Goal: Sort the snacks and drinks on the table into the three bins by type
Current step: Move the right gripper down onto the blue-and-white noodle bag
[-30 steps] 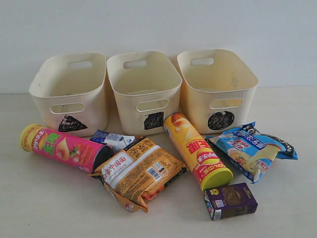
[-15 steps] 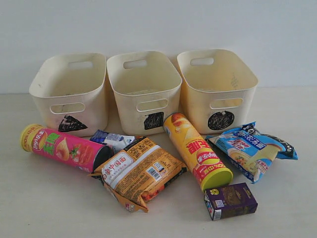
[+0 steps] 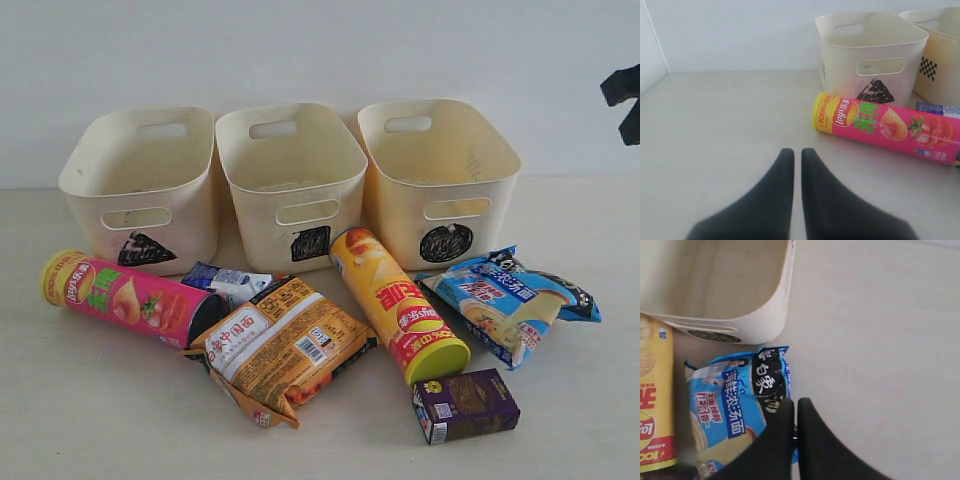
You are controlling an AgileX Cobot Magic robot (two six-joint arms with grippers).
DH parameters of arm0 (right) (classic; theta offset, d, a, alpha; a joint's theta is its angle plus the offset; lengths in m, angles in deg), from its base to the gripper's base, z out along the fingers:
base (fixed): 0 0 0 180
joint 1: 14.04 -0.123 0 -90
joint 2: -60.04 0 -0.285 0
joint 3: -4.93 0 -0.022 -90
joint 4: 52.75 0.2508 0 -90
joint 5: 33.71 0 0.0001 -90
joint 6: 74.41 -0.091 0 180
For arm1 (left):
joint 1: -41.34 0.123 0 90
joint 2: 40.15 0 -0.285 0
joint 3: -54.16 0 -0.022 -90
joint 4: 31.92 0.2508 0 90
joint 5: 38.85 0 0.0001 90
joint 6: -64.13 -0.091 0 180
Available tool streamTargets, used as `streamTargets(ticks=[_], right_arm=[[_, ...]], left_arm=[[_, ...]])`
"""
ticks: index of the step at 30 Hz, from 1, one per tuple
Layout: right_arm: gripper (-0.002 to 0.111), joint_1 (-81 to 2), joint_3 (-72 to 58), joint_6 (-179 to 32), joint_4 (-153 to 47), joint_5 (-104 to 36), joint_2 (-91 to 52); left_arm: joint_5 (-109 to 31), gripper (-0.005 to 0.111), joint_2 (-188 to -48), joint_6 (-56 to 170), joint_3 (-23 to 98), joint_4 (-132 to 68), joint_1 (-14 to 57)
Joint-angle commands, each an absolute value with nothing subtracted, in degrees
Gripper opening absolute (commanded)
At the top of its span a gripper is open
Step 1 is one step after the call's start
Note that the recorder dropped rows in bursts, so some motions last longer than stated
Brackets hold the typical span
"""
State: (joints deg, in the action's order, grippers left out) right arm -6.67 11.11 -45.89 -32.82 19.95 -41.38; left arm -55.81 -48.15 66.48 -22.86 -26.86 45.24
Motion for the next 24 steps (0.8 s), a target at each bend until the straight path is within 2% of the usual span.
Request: streamTargets(ticks=[1,16,18,20,24], right_arm=[[0.000,-1.41,12.96,-41.30,-23.42,23.23,-44.44],[0.000,5.40,12.96,-36.90,-15.64,26.97,-56.06],[0.006,5.40,12.96,-36.14,-15.37,27.29,-57.40],[0.017,5.40,12.96,-35.49,-14.01,27.78,-58.61],[0.045,5.40,12.96,-33.66,-12.95,28.34,-60.57]], left_arm=[[-55.60,0.004,-47.93,66.27,-23.05,-26.76,45.27],[-55.60,0.004,-47.93,66.27,-23.05,-26.76,45.27],[-55.60,0.004,-47.93,66.27,-23.05,-26.76,45.27],[-55.60,0.004,-47.93,66.27,-23.05,-26.76,45.27],[-55.60,0.004,-47.93,66.27,-23.05,-26.76,45.27]])
